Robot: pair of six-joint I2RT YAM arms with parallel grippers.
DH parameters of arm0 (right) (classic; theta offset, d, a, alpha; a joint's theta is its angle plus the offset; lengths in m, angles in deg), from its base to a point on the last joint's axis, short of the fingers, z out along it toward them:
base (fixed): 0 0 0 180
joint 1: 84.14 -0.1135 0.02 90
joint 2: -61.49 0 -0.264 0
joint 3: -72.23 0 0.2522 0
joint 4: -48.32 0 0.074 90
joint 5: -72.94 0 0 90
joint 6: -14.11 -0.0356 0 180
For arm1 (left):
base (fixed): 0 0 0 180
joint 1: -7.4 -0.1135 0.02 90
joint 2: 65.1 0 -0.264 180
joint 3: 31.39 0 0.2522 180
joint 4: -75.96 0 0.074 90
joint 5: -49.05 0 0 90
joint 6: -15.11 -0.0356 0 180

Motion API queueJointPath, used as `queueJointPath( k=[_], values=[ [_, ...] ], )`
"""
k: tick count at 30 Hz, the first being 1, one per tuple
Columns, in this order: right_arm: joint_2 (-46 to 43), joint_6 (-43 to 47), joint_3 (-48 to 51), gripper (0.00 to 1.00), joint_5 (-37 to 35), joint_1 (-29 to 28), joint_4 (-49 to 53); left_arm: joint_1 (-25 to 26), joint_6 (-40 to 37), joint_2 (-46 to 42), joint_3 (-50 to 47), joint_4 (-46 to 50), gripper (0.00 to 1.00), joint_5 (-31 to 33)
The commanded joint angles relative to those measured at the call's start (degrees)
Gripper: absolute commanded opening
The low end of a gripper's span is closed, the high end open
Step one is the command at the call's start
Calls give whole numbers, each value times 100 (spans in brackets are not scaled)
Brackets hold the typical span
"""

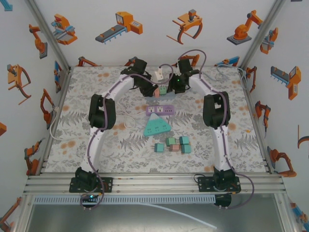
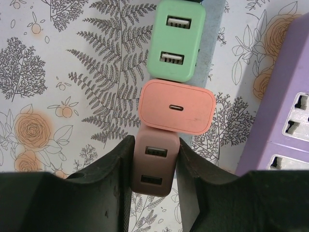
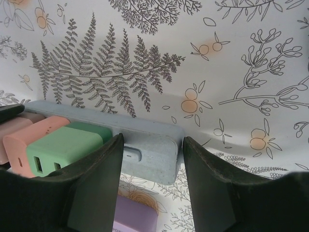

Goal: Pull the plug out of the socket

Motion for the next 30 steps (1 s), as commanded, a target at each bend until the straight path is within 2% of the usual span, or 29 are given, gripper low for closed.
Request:
queueJointPath(
  k=[1,11,15,19,22,30],
  values=[
    [344,130,-22,49,-468,-81,1157,44,37,315,234,220,33,258],
    [567,565,-211,49,-1206,-260,1634,-7,643,-14,221,-242,7,-167],
    [684,921,-270,49,-1669,-395,1904,-114,948,-246,-64,-706,3,-421],
    [743,942,-293,50,-1910,-415,2047,-190,1045,-370,-179,-785,0,-609],
    [801,954,-344,50,-2002,-415,2089,-172,728,-475,-386,-804,0,-372],
    [957,939,-498,50,-1928,-415,2177,55,-536,-767,-1086,-937,0,881]
  ],
)
